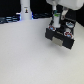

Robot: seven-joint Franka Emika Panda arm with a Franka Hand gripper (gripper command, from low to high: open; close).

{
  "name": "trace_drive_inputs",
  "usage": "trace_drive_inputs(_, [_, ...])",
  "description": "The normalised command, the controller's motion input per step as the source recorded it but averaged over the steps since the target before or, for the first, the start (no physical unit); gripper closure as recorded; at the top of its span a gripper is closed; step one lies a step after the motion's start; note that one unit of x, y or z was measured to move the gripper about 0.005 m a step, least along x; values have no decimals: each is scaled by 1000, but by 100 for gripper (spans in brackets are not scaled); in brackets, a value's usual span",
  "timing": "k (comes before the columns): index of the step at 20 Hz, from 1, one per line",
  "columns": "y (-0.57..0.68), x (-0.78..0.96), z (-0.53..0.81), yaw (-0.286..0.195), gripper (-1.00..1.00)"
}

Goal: Open the kcup holder, insert the kcup into the holder, and close the kcup holder

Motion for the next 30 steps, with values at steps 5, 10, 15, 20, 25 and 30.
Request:
trace_drive_inputs(5, [562, 12, 32, 68, 100])
trace_drive_inputs(10, [388, -7, -47, 104, 100])
trace_drive_inputs(15, [136, -22, -153, 69, 100])
trace_drive_inputs(20, [37, -28, -160, 30, 100])
trace_drive_inputs(25, [12, 0, -171, 9, 100])
trace_drive_inputs(30, [20, 50, -198, 4, 100])
